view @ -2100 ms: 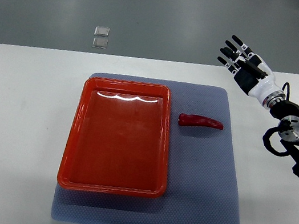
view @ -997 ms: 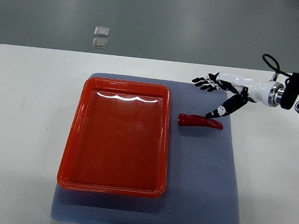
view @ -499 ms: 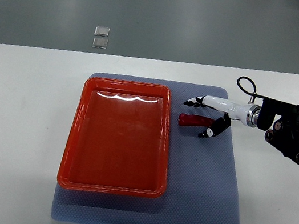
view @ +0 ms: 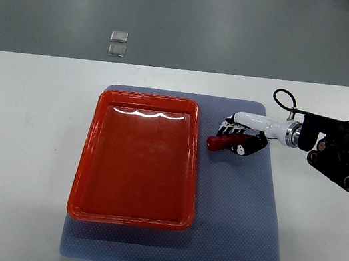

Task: Place red pepper on red tray
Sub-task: 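Close the right hand's fingers around the red chili pepper, then carry the held pepper over the red tray and lower it inside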

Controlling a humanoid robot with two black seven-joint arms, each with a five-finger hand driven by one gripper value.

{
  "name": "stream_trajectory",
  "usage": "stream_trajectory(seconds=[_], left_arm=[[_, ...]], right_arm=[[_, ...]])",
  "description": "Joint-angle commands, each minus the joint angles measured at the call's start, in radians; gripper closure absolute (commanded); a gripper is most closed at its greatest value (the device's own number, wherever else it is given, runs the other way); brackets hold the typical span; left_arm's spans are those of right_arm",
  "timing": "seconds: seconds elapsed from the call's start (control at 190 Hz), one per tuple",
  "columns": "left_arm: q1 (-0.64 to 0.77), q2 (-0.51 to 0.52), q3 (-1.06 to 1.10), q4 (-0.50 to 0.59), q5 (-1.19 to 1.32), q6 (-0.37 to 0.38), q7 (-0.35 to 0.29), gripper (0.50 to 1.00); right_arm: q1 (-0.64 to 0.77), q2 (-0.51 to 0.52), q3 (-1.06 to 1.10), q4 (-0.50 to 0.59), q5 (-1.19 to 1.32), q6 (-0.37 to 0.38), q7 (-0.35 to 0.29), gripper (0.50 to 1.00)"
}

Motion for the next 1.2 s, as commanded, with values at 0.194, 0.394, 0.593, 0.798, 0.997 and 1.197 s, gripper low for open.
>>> stream_trajectory(seconds=[0.194,0.394,0.593,0.798,0.997,1.197], left_arm=[[0.000,0.000,0.000,0.000,-0.001,0.000,0.000,0.500],[0.000,0.000,-0.002,0.000,0.001,0.000,0.000,0.500],[0.000,0.000,0.000,0.000,-0.001,-0.001,0.000,0.500],[0.000,0.000,0.000,0.000,-0.001,0.000,0.000,0.500],[0.000,0.000,0.000,0.000,0.001,0.000,0.000,0.500],[0.000,0.000,0.000,0.000,0.001,0.000,0.000,0.500]], right_arm=[[0.033,-0.014,0.005,0.000,-0.012,-0.001,0.018,1.000],[0.105,-0.008,0.024,0.016,0.007,-0.012,0.105,1.000],[0.147,0.052,0.018,0.109,-0.005,-0.013,0.182,1.000],[0.162,0.208,-0.065,0.097,-0.059,-0.061,0.183,1.000],[0.153,0.331,-0.223,0.022,-0.110,-0.165,0.176,1.000],[0.144,0.331,-0.268,-0.009,-0.110,-0.210,0.171,1.000]])
